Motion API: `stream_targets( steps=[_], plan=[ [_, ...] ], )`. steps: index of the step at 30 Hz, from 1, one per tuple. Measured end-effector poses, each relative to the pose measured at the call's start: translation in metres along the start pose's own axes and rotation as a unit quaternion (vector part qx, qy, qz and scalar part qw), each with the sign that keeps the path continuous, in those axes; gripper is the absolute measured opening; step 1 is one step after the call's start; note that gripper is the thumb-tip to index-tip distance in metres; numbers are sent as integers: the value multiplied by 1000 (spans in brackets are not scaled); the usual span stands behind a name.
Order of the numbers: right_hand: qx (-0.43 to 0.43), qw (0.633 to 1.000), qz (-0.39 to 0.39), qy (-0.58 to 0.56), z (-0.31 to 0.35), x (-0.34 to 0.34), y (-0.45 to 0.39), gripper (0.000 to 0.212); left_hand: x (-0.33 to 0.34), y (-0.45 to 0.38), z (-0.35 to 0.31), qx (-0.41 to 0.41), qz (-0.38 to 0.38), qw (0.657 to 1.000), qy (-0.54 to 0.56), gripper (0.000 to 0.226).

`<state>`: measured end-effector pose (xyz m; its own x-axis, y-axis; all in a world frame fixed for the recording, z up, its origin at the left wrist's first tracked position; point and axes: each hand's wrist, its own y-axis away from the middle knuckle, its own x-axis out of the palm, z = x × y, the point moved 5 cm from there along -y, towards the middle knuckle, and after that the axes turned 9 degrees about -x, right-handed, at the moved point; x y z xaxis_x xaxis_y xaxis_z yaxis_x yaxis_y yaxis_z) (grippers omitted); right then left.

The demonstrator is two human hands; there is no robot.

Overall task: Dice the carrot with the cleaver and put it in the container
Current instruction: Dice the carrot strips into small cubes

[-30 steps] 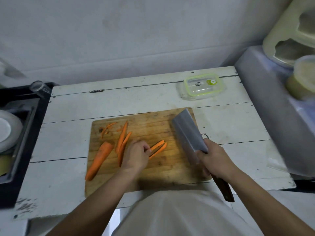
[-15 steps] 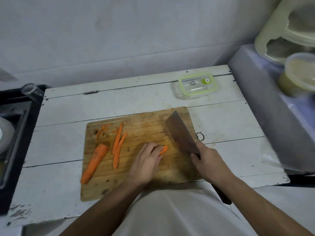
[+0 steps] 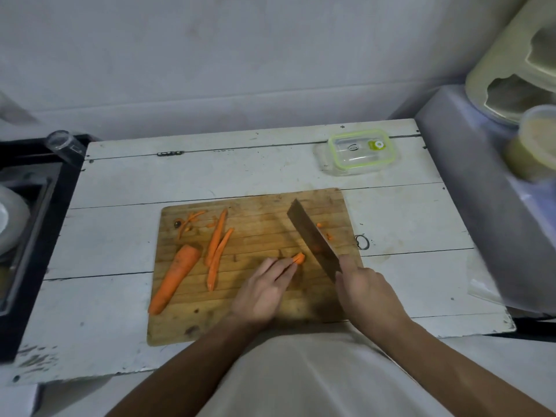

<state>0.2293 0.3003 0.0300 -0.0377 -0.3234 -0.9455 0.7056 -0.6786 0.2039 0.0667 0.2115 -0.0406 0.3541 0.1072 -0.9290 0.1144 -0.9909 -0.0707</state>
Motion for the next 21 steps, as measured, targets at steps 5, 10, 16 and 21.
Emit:
stream_targets(
  steps=[5,10,16,21],
  plan=[
    [-21,996,58,66,8,8,12,21,2,1,-3,-17,-6,1000,-13,54],
    [-28,988,105,108,16,2,14,33,6,-1,2,-8,1,1000,-27,47],
    [-26,988,128,80,16,4,18,44,7,-1,2,-25,6,1000,-16,48],
    [-24,995,60,79,26,9,-13,29,4,0,-1,-26,-10,999,-23,44]
  ],
)
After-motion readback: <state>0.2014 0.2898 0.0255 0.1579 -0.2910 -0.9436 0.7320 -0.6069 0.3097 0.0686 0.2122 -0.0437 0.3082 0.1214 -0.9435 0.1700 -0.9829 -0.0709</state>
